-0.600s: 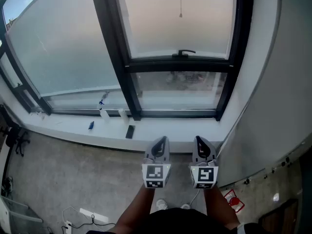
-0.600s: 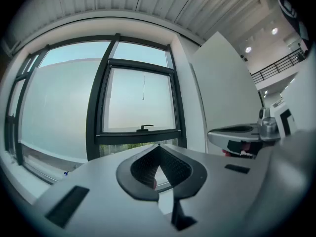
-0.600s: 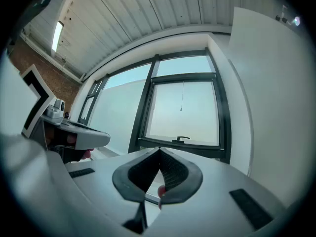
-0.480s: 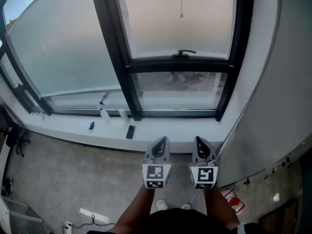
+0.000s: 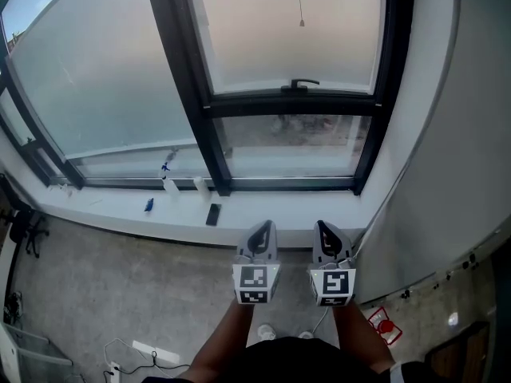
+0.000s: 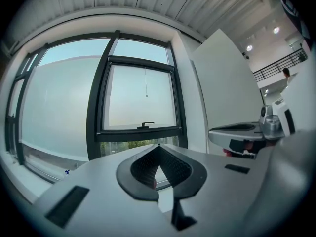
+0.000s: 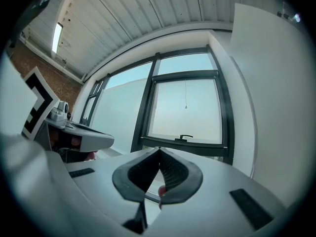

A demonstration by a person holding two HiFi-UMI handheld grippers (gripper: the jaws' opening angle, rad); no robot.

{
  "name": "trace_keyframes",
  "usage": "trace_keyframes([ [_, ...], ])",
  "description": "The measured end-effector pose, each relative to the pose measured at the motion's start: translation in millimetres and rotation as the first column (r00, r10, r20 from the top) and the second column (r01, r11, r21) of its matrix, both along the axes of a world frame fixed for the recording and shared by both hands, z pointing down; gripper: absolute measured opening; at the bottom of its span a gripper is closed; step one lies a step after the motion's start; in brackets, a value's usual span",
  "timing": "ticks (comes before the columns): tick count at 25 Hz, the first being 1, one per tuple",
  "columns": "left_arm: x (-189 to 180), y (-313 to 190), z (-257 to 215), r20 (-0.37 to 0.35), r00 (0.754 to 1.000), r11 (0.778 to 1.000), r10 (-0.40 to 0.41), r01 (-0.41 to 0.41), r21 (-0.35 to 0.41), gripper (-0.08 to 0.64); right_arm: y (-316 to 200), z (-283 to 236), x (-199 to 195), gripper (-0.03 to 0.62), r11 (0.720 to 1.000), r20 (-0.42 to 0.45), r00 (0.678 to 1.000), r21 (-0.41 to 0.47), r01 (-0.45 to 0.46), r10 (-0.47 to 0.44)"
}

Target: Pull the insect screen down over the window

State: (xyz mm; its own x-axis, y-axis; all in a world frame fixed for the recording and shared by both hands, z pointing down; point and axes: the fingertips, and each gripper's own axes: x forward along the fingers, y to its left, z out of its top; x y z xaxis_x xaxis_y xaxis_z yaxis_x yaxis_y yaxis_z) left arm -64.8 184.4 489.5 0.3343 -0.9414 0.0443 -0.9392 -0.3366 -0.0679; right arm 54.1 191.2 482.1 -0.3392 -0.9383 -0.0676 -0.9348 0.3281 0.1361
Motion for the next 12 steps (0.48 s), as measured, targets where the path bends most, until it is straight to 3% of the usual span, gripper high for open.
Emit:
trace_keyframes([
  [12, -27, -15, -2, -0.016, 1.0, 1.0, 0.001, -0.001, 0.004, 0.002, -18, 1, -27, 0.003, 1.0, 0.005, 1.0, -0.021, -0.006, 0.007],
])
